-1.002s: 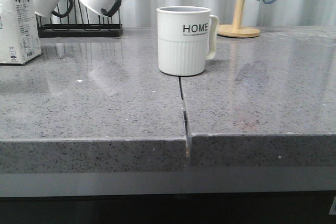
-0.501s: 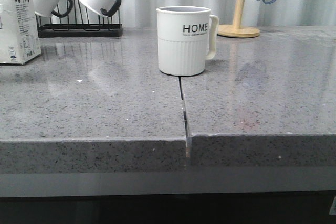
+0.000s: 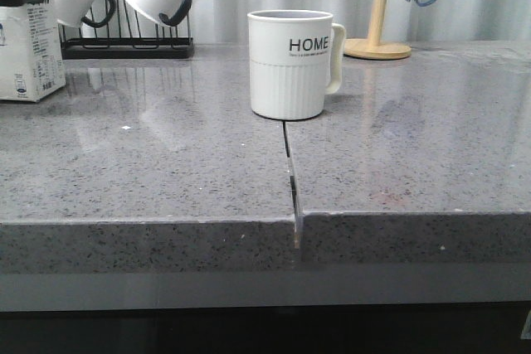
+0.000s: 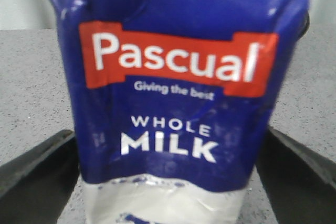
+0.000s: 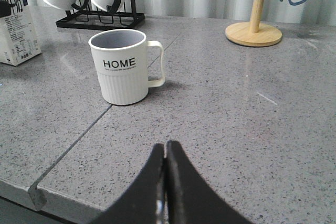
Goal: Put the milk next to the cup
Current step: 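Grasp the blue-and-white milk carton with the left gripper, then carry the milk carton toward the mug and lower it beside it, then open the left gripper and lift it away from the carton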
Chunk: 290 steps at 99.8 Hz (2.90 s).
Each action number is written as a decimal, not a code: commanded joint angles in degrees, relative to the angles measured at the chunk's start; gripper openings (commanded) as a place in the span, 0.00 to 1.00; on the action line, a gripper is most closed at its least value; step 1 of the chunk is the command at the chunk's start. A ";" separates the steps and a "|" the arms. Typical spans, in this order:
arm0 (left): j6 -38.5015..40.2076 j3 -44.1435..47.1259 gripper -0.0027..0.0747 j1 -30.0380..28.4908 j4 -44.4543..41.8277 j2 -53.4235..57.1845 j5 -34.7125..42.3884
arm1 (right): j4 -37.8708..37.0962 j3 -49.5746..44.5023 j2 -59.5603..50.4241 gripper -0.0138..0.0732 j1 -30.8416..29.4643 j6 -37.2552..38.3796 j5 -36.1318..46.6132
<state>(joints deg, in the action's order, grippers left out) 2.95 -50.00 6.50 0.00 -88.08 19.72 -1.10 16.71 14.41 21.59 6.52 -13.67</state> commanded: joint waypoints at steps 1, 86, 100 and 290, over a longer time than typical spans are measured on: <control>0.59 -2.79 0.85 0.17 0.00 0.16 5.80 | 0.20 1.50 0.27 0.08 -0.07 -0.04 4.46; 0.59 -2.94 0.21 2.35 1.09 -0.23 11.85 | 0.20 1.50 0.27 0.08 -0.07 -0.04 4.46; 0.45 -2.94 0.21 5.58 3.35 1.31 10.76 | 0.20 1.50 0.27 0.08 -0.07 -0.04 4.46; -3.67 -7.94 0.89 26.12 11.95 -7.77 12.89 | 0.20 1.50 0.27 0.08 -0.07 -0.04 4.46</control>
<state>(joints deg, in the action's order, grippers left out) -0.91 -56.34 32.12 12.05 -98.31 28.90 -1.10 16.71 14.41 21.59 6.52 -13.67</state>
